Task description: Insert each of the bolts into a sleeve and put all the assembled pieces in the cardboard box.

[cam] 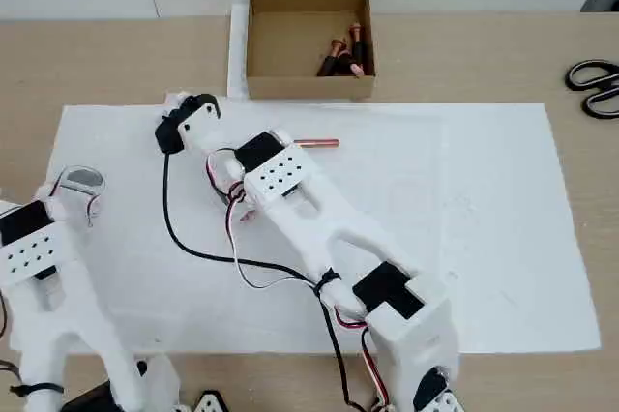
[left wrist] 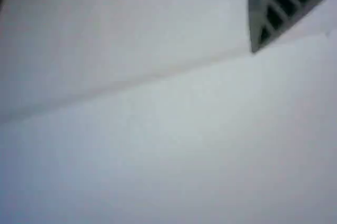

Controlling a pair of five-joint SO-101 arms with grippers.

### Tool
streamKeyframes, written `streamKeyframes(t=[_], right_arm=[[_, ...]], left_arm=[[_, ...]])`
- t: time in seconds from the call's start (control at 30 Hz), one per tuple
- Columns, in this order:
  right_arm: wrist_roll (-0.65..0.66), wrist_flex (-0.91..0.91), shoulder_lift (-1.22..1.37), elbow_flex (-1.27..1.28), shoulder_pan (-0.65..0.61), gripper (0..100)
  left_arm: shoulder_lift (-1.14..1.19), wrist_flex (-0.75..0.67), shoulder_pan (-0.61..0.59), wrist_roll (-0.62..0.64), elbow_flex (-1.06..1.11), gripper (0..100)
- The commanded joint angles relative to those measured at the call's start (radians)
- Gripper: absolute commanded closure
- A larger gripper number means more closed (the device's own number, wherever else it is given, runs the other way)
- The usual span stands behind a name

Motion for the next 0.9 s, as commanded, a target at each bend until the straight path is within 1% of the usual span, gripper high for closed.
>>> streamKeyframes(t=[0.0, 0.17, 0.5, 0.57, 0.67, 0.87], right_arm=[[-0.005, -0.010, 0.016, -0.084, -0.010, 70.0], [0.023, -0.016, 0.076, -0.123, -0.010, 70.0], [0.017, -0.008, 0.200, -0.249, -0.004, 70.0], [0.009, -0.012, 0.211, -0.249, -0.004, 70.0], [-0.044, -0.018, 0.216, -0.249, 0.013, 70.5], [-0.083, -0.013, 0.214, -0.259, 0.048, 76.7]], left_arm=[[-0.005, 0.006, -0.009, 0.006, -0.004, 70], [-0.005, 0.006, -0.009, 0.006, -0.002, 70], [-0.009, 0.003, -0.008, 0.006, 0.013, 70], [-0.009, 0.005, -0.008, 0.006, 0.015, 70], [-0.009, 0.005, -0.008, 0.006, 0.015, 70], [-0.009, 0.005, -0.008, 0.006, 0.015, 70]])
